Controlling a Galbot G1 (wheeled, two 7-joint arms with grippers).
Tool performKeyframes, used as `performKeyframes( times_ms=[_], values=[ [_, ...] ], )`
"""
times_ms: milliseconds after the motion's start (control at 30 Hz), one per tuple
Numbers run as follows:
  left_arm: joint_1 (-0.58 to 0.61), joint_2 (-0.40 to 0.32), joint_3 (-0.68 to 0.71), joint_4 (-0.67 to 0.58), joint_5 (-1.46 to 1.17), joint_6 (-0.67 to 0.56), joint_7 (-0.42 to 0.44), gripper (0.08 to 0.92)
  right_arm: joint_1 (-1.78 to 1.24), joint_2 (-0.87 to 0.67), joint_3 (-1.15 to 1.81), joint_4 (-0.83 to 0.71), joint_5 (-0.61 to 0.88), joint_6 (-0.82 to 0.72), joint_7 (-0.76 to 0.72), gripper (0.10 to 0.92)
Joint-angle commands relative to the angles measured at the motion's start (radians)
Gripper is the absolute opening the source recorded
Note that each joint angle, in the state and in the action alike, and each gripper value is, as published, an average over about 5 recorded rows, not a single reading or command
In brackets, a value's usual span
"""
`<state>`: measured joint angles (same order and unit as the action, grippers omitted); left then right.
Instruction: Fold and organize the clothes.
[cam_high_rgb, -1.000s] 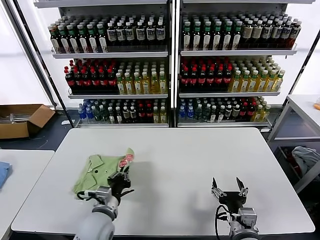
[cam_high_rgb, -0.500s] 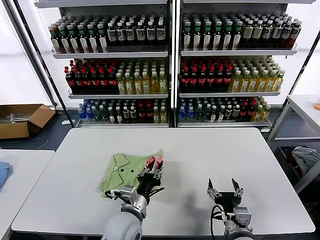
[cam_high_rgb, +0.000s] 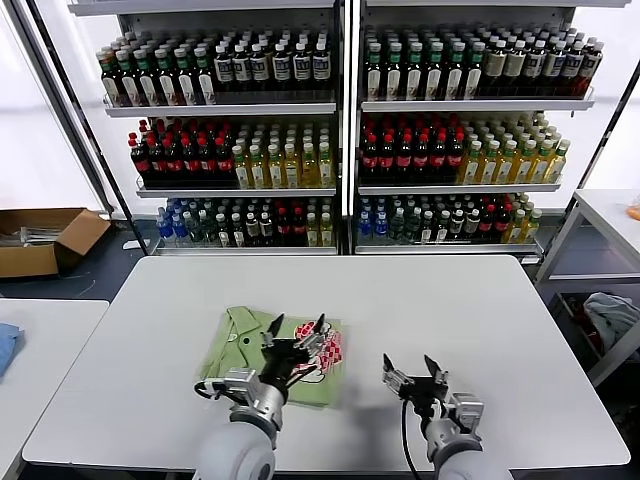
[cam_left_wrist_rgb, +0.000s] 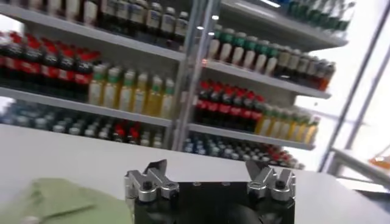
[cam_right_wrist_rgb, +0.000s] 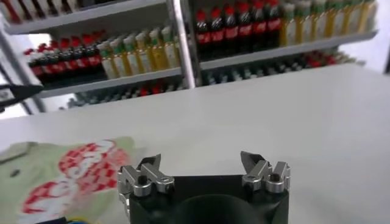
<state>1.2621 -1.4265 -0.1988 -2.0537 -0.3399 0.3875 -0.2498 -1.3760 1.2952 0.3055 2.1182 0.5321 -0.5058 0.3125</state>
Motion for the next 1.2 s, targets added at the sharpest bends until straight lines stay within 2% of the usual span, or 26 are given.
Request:
performKeyframes(
  times_ms=[33,433,667,867,1200],
  values=[
    [0.055,0.052,-0.183,-0.06,0.046,0.026,-0.051,0.812,0.231,0.003,-0.193,-0.095,0.256,-0.073,0.085,0.823],
    [0.081,0.054,-0.226,-0.07,0.045,0.027,-0.054,0.823,0.248,0.056,-0.276,-0.209,0.193,-0.074,0.148,0.817],
    [0.081,0.051,-0.224,-0.069,0.041,0.034,-0.058,0.823,0.245,0.067,-0.297,-0.227,0.148,-0.074,0.146,0.757],
    [0.084,0.047,-0.223,-0.072,0.037,0.038,-0.062,0.823,0.239,0.058,-0.307,-0.212,0.123,-0.074,0.151,0.652],
    [0.1,0.037,-0.224,-0.086,0.035,0.039,-0.065,0.823,0.216,0.042,-0.301,-0.2,0.082,-0.073,0.144,0.36]
  ],
)
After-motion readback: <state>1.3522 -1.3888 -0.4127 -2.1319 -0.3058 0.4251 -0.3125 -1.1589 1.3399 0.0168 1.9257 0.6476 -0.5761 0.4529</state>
